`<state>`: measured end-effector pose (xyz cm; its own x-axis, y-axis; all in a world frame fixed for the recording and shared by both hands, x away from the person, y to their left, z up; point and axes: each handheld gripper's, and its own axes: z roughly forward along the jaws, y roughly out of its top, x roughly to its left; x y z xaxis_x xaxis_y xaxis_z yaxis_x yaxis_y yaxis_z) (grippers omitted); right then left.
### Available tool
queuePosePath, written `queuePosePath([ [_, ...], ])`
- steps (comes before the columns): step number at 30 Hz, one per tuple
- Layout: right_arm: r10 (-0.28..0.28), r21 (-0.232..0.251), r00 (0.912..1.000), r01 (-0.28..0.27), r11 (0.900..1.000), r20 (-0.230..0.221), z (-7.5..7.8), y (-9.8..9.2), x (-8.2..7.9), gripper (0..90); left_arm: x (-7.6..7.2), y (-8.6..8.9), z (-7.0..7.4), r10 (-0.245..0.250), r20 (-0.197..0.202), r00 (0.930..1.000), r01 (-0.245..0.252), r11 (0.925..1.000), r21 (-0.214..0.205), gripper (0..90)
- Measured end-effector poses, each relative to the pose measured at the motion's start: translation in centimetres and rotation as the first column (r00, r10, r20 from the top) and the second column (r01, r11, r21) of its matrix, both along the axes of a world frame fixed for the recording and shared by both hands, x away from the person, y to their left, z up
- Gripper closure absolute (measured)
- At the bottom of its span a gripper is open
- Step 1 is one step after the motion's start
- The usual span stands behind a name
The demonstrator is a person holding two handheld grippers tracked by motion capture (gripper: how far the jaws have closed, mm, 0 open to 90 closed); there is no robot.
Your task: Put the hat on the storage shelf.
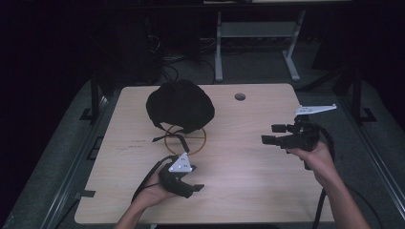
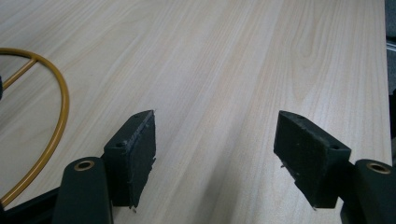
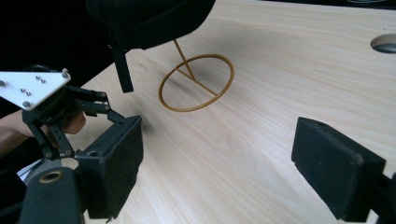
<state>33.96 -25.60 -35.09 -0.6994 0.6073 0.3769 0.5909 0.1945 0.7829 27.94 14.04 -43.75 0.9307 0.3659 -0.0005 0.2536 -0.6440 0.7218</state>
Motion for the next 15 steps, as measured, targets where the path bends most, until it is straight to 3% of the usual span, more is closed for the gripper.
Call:
queuePosePath([
  [15,-0.002,0.006,0.9989,0.003,1.0,-0.046,-2.5,-1.0,-1.1,16.3,-0.1,0.0,-0.1,0.01,-0.005,0.9999,-0.01,0.9999,-0.012,29.3],
])
